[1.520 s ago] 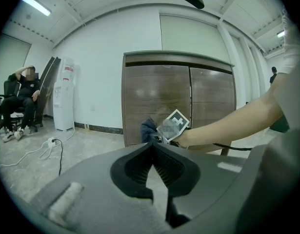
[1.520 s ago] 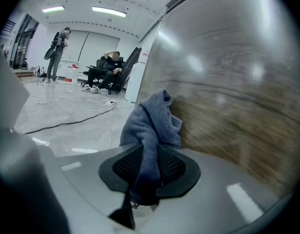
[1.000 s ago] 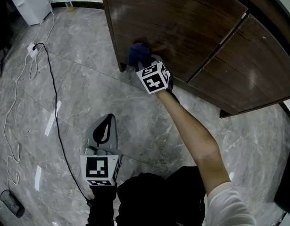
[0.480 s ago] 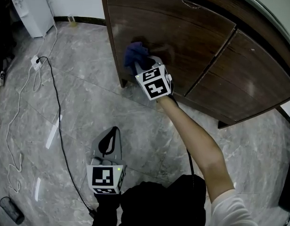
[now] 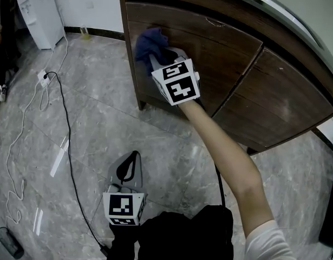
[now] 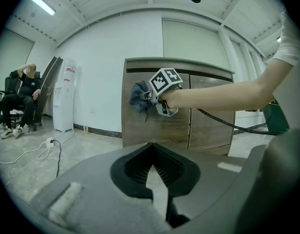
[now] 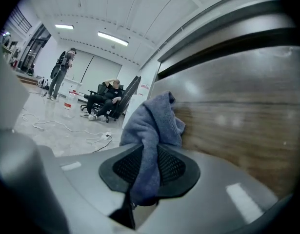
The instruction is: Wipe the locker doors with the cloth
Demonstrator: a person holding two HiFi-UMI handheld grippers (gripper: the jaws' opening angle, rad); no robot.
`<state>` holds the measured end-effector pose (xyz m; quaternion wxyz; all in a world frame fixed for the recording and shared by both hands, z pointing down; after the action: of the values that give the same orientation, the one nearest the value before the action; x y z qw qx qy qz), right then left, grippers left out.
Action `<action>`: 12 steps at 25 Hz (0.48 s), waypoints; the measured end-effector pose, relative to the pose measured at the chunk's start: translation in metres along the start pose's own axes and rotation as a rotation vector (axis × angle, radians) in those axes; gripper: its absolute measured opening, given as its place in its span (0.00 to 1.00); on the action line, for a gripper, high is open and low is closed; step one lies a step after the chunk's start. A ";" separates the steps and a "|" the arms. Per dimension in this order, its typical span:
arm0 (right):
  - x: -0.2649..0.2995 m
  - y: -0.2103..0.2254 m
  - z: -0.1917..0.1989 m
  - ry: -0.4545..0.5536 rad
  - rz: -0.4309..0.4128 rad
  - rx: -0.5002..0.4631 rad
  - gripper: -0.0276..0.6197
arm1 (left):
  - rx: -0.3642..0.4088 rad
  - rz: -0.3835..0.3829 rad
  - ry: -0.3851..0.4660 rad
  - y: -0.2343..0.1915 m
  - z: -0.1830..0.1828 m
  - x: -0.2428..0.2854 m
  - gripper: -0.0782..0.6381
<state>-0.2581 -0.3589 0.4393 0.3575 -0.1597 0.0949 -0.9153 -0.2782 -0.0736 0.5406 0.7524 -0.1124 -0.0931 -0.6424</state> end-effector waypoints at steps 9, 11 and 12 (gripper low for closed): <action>-0.006 0.017 -0.070 0.083 0.023 -0.059 0.18 | 0.000 0.003 0.005 -0.002 -0.005 -0.002 0.11; -0.005 0.019 -0.088 0.097 0.032 -0.056 0.18 | -0.001 -0.001 0.006 -0.003 -0.005 -0.003 0.11; -0.005 0.020 -0.097 0.105 0.038 -0.055 0.18 | -0.002 -0.003 0.006 -0.004 -0.005 -0.003 0.11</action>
<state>-0.2770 -0.3648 0.3420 0.3649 -0.1194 0.1417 -0.9124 -0.2825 -0.0731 0.5354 0.7515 -0.1112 -0.0903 -0.6439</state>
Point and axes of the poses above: the fingertips, and each gripper's own axes: x forward along the fingers, y to its right, z out of its underside, the point moved 4 cm from there along -x, backward along the fingers, and after that the axes turned 1 degree about -y, right-handed, at the moved point
